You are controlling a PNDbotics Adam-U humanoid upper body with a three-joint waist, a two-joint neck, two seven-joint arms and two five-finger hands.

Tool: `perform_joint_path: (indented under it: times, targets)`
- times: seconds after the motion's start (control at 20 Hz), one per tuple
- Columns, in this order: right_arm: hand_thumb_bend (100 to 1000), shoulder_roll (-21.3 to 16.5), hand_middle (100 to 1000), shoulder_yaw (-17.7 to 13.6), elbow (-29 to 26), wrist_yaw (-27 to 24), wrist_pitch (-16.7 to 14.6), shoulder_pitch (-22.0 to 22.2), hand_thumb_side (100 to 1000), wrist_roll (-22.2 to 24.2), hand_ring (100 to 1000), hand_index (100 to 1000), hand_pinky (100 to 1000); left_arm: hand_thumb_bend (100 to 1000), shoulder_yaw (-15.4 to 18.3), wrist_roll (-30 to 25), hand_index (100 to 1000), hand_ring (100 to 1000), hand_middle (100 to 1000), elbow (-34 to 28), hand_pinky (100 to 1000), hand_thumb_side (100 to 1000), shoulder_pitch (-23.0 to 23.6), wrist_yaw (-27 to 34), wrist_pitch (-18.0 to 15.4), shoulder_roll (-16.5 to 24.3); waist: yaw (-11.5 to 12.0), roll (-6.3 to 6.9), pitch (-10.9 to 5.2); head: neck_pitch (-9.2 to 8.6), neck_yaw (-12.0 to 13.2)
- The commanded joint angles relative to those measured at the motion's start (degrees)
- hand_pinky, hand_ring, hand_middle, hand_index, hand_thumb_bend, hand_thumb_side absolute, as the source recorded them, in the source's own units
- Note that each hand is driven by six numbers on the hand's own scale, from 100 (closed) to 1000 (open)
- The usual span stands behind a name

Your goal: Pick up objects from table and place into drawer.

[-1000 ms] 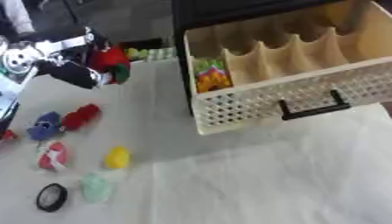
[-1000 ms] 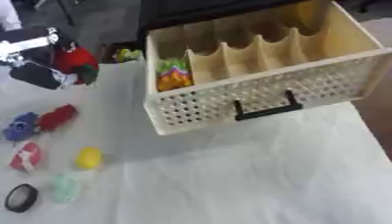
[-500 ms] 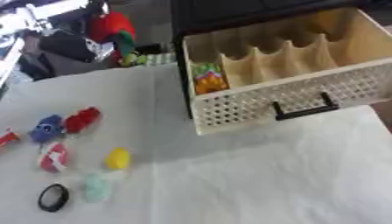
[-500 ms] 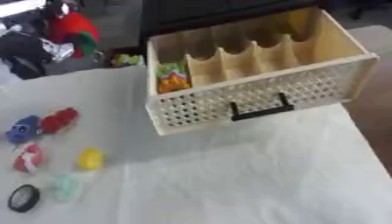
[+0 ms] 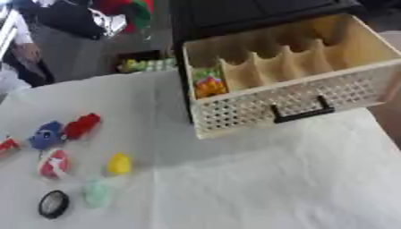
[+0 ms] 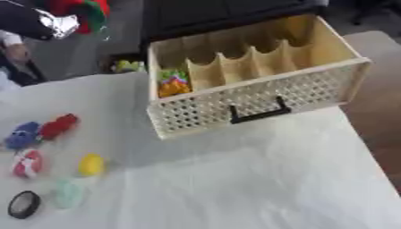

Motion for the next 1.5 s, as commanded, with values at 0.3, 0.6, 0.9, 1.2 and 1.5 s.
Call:
perform_joint_path:
  times: [0.3,0.6,0.9,1.2,1.5]
  targets:
    - [100,-0.33,306,-0.03,-0.61,-1.00,0.70,-1.47,857,0.31,318,479,514,100,-1.32,2.07,548,308,429,-0.61,100,299,-3.34,1.45,1.56,-3.14,-0.12,-0.14,-1.74,-1.17,-0.36]
    - [100,0.00,307,0.07,-0.61,-1.26,0.89,-1.93,857,0.53,319,478,513,100,-2.58,4.38,549,307,428,1.00,100,297,-3.57,2.82,1.86,-5.33,-0.45,0.41,-1.65,-1.75,-0.59]
    - [100,0.63,306,0.32,-0.61,-1.60,1.39,-2.39,859,0.89,318,477,513,100,-3.96,5.99,561,316,435,3.63,100,292,-3.70,3.65,0.91,-7.03,-1.10,1.05,-1.48,-2.79,-0.80]
    - [100,1.09,305,0.18,-0.61,-1.76,1.78,-2.32,856,0.97,318,476,514,100,-4.72,6.72,583,340,458,6.30,100,283,-3.69,5.51,-0.82,-8.07,-1.55,1.57,-1.26,-3.17,-1.00]
    - [100,1.36,305,0.09,-0.61,-1.85,2.04,-2.29,857,0.90,317,476,515,100,-5.44,6.66,629,366,477,8.08,127,308,-3.84,6.59,-2.33,-9.25,-1.81,1.88,-0.93,-3.07,-0.80]
